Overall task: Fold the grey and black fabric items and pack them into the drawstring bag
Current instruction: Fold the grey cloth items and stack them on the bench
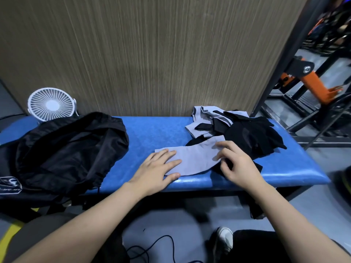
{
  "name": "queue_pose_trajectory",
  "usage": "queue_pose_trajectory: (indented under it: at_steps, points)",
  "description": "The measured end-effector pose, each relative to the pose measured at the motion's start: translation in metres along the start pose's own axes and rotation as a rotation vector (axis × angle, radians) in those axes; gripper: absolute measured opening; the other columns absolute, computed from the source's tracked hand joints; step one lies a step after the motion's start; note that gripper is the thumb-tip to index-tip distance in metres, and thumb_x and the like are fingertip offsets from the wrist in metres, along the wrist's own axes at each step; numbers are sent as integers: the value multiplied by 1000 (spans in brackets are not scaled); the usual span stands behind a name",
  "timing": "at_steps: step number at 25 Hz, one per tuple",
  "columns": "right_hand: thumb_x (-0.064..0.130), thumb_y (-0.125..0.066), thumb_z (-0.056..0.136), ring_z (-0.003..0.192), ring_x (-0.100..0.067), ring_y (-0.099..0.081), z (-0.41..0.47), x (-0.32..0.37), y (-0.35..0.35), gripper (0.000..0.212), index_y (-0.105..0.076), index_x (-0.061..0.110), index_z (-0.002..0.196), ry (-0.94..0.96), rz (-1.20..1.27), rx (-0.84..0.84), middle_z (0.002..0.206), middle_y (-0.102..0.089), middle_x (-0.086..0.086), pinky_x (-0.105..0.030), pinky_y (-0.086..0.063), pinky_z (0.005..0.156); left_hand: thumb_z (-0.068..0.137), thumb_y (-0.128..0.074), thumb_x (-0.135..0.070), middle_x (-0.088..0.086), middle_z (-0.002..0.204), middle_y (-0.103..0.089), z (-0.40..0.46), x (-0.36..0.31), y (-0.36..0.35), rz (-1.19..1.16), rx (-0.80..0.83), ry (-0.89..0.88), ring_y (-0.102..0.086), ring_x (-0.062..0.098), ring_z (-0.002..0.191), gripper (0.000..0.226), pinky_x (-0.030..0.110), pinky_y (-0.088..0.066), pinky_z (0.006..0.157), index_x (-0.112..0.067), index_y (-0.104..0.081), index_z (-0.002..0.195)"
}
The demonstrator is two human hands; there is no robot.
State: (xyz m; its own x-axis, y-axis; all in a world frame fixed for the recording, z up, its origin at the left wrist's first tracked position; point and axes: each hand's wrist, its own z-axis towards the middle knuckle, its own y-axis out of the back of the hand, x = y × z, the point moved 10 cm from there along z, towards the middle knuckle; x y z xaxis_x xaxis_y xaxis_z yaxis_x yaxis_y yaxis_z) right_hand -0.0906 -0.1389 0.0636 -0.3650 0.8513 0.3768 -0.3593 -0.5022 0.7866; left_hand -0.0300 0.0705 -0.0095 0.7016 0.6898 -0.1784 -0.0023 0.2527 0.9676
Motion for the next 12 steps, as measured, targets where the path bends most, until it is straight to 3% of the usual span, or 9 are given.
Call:
queue_pose_trajectory:
  at_steps: [4, 7, 12]
  points:
    - [-5, -56, 75, 117, -25, -58, 11, 27, -20, 19, -58, 10, 86, 109, -21, 66, 131, -57, -5, -32, -47, 96, 96, -28, -59, -8, 155, -35, -18, 28, 6, -82, -78, 137, -27, 18, 144, 57, 38, -32, 114, -33, -51, 141]
    - [-6, -53, 76, 119, -25, -55, 23, 57, -40, 23, -61, 7, 94, 186, -11, 105, 131, -57, -7, -26, -43, 103, 103, -43, -40, -11, 152, -34, -28, 43, 8, -232, -89, 187, -34, 11, 138, 41, 31, -35, 112, -28, -50, 142]
    - [1, -46, 82, 123, -25, -54, 38, 86, -72, 30, -63, 9, 106, 223, 44, 154, 133, -56, -7, -24, -40, 107, 104, -45, -27, -22, 144, -37, -30, 51, 16, -377, -90, 199, -52, 9, 121, 36, 26, -44, 97, -29, -50, 140]
